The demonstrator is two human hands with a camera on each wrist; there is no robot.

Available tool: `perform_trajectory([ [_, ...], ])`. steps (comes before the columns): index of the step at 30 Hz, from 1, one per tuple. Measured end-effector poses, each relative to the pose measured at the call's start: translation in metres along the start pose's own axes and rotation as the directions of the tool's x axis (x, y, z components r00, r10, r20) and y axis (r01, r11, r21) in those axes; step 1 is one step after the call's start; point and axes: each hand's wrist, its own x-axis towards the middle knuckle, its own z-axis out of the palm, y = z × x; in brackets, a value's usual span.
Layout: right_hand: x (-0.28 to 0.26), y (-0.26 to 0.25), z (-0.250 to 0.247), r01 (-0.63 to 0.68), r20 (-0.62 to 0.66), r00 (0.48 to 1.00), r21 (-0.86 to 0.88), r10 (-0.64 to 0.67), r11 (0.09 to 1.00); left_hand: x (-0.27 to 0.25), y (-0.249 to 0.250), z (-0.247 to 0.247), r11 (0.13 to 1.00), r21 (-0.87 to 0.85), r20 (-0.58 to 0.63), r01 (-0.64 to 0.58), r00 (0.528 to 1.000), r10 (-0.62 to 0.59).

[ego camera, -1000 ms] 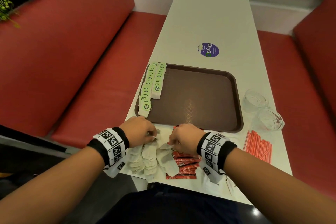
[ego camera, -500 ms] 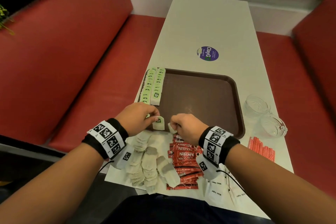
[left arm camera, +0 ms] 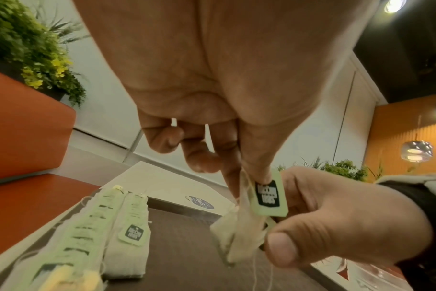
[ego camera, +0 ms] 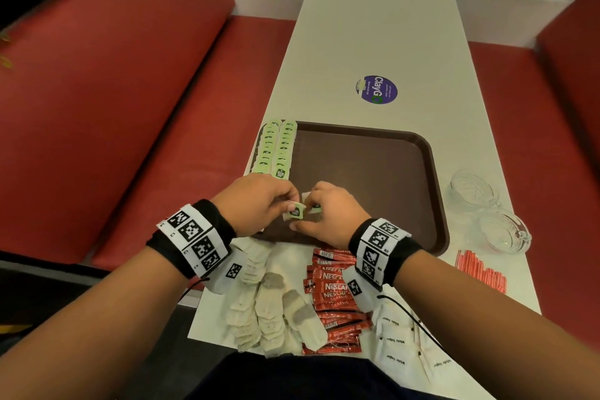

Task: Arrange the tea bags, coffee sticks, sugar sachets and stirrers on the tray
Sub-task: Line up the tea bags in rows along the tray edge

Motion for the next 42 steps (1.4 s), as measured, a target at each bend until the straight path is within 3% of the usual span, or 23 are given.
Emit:
perform_trajectory([
  [3,0.003,0.003,-0.003,0.009,-0.016,1.000,0.006,-0.009,1.000,0.005,0.000,0.001,1.000,0.024,0.056,-0.007,0.998,0.006],
  [9,0.008,0.003,0.000,0.079,0.010,0.997,0.012,-0.079,0.997,0.013,-0.006,-0.001,1.000,-0.018,-0.028,-0.009,1.000,0.009],
  [13,0.009,0.005,-0.004,0.014,0.052,0.999,-0.030,-0.013,0.999,0.023,-0.022,0.003,0.993,-0.027,-0.050,0.119,0.991,-0.120],
  [19,0.005,0.013,-0.010,-0.131,0.156,0.979,-0.023,0.133,0.991,0.053,-0.053,0.014,0.945,0.108,0.121,0.310,0.939,-0.322],
  [24,0.002,0.014,-0.012,-0.212,0.149,0.968,0.045,0.204,0.976,0.080,-0.066,0.017,0.914,0.084,0.034,0.398,0.915,-0.402],
  [29,-0.001,0.014,-0.013,-0.180,0.140,0.975,0.022,0.175,0.983,0.089,-0.069,0.025,0.875,0.114,-0.054,0.471,0.882,-0.468],
  [35,0.000,0.012,-0.013,-0.079,0.107,0.991,-0.032,0.082,0.996,0.096,-0.053,0.035,0.840,0.302,0.034,0.450,0.876,-0.481],
  [42,0.000,0.014,-0.013,-0.073,0.099,0.992,-0.007,0.074,0.997,0.082,-0.049,0.021,0.853,0.274,0.011,0.444,0.886,-0.464],
])
